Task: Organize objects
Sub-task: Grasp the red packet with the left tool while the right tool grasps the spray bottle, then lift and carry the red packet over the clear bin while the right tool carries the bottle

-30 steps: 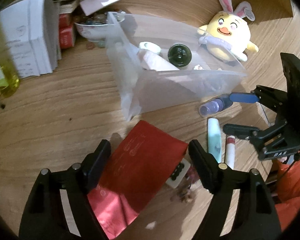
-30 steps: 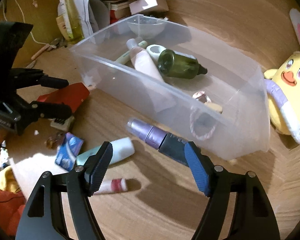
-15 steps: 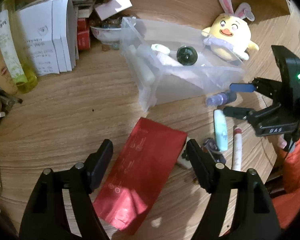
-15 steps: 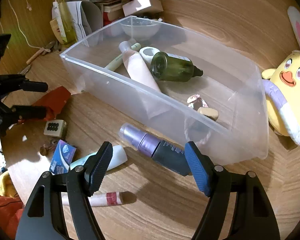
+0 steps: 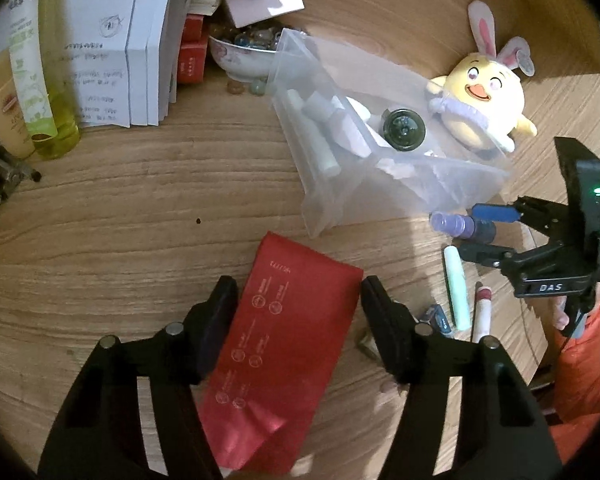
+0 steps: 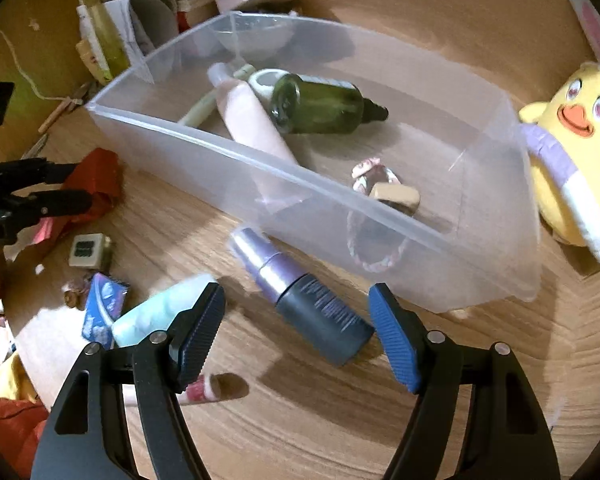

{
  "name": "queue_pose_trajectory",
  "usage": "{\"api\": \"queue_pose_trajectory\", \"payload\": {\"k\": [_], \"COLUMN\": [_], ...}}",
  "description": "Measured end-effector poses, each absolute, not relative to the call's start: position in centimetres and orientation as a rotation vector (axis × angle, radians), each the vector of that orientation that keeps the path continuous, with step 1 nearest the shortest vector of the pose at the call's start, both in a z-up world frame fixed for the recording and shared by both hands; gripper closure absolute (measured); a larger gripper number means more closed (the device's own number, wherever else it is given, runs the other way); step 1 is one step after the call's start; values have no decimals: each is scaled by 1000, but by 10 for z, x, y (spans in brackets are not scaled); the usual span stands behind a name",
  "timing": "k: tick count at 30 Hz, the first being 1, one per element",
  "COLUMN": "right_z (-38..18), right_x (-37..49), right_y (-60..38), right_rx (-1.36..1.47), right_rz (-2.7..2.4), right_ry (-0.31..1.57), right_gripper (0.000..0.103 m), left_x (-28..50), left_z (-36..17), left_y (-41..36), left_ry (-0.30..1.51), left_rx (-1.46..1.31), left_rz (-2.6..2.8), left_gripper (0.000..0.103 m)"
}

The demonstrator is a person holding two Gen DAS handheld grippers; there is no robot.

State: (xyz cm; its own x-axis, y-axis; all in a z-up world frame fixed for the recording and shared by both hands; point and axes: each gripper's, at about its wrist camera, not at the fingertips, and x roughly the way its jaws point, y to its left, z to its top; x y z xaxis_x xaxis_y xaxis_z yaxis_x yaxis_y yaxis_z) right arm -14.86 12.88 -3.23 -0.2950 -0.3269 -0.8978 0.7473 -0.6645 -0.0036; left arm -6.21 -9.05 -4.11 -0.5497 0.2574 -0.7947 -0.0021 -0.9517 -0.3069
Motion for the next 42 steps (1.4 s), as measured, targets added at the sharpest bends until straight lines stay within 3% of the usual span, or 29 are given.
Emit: {"api": "queue_pose_trajectory", "payload": {"k": [3,13,42], "right_z": [-37,-32,49], "right_x": [-148,-130,-108], "right_y": [130,138,180], "right_rx": [1249,1184,884], "right_rz": [-2011,-2027,-2209], "right_ry": [558,536,247], "right_gripper": [40,78,80], "left_x": [-61,-49,-40], "left_z": [-41,-32,48], "left_y": [-90,-94,-64], "left_ry": [-406,-394,-344], "left_rx": [-1394,-1344,-1012], "left_rz": [2617,2713,2843], "left_gripper": [40,49,49]}}
